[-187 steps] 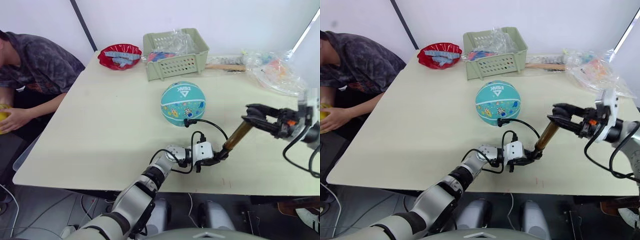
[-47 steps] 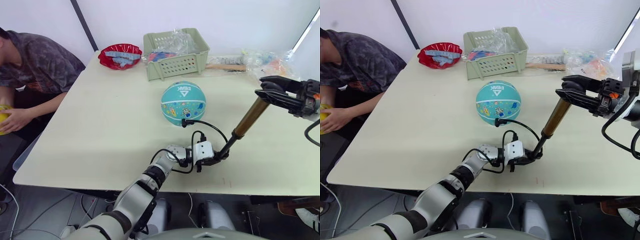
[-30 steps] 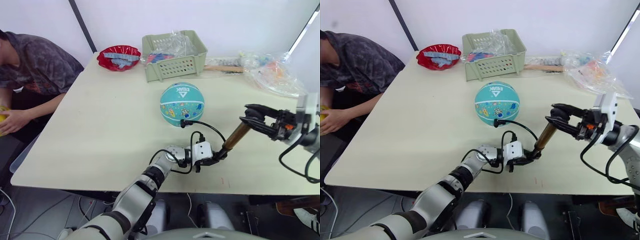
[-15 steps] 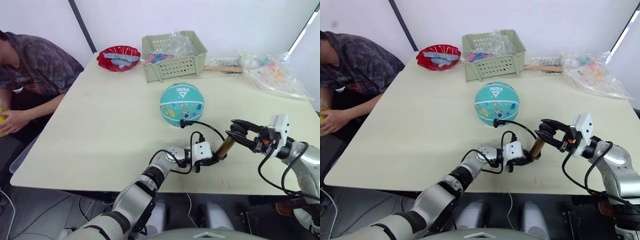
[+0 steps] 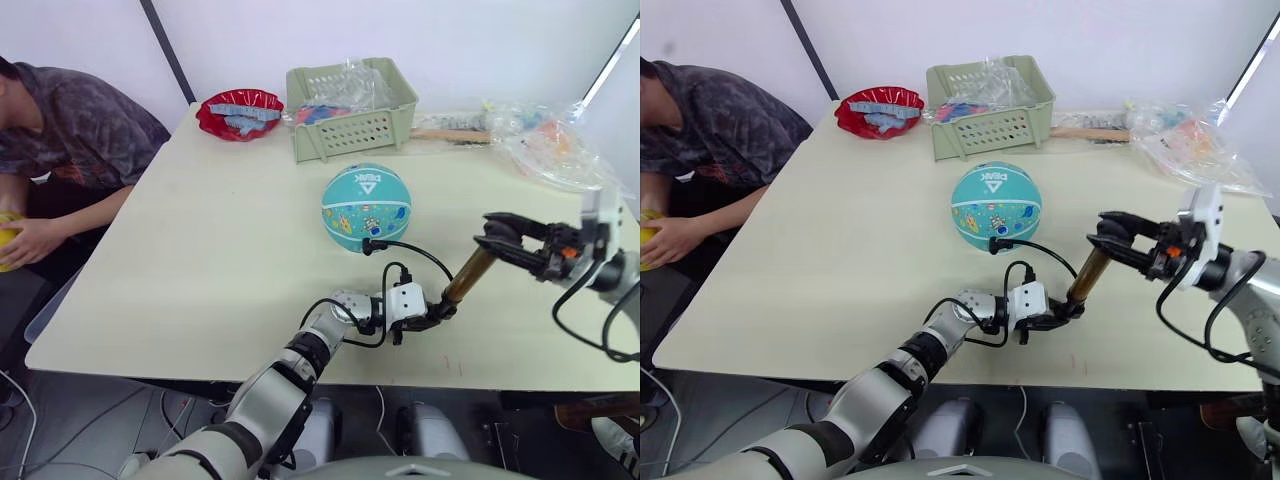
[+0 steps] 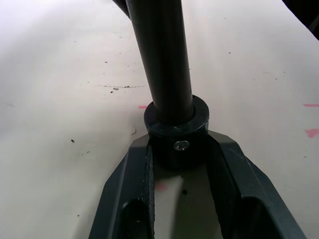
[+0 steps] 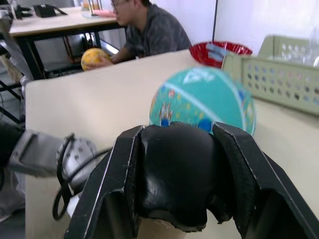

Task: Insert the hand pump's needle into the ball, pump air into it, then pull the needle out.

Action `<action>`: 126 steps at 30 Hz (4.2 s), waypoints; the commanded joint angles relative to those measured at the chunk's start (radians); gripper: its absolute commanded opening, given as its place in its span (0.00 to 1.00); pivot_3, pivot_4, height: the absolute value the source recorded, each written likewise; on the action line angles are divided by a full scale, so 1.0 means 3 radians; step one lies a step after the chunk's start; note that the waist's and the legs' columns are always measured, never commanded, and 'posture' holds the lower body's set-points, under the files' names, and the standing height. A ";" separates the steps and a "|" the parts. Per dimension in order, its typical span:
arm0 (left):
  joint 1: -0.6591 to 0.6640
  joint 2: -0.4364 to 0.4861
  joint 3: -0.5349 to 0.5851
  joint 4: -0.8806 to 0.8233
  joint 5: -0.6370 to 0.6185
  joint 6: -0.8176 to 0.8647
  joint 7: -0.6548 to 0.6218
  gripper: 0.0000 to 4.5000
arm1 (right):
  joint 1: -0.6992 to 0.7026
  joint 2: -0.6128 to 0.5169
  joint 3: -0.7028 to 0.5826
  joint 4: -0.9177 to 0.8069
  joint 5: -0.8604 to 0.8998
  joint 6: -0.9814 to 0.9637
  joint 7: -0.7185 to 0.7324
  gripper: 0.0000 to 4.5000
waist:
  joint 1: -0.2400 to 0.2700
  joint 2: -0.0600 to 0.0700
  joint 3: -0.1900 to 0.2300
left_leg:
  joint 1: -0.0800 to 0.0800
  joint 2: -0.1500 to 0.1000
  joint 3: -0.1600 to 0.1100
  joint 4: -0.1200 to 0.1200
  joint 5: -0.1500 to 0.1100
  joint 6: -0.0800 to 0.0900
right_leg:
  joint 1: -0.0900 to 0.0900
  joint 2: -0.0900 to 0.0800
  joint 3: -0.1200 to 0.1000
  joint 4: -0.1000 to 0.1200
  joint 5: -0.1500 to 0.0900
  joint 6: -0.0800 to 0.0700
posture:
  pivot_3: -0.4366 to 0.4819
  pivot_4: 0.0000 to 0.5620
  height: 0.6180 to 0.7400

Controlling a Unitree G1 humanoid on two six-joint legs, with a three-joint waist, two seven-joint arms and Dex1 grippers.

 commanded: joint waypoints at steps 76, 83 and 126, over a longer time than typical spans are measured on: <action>0.0223 0.0144 -0.0195 0.0307 0.0282 0.0197 0.0030 0.22 | -0.0490 -0.0231 -0.0442 -0.0083 0.0352 0.0112 -0.0183 0.36 | -0.0004 -0.0002 -0.0006 | 0.0003 0.0002 0.0002 -0.0001 0.0000 0.0000 | 0.0001 0.0000 0.0001 0.0000 0.0000 0.0000 | 0.48 0.27 1.00; 0.0233 0.0144 -0.0194 0.0295 0.0268 0.0223 -0.0019 0.22 | -0.0630 -0.0363 -0.0539 -0.0067 0.0466 0.0277 -0.0180 0.36 | -0.0004 -0.0002 -0.0005 | 0.0002 0.0002 0.0002 -0.0001 0.0000 0.0000 | 0.0001 -0.0001 0.0001 0.0000 0.0000 0.0000 | 0.48 0.27 1.00; 0.0270 0.0158 -0.0224 0.0315 0.0292 0.0105 0.0094 0.22 | 0.0132 0.0484 0.0431 0.0197 -0.0607 -0.0729 0.0039 0.36 | -0.0010 -0.0008 -0.0043 | 0.0008 0.0005 0.0000 -0.0003 0.0000 0.0000 | 0.0002 0.0005 0.0000 0.0001 -0.0001 0.0001 | 0.48 0.27 1.00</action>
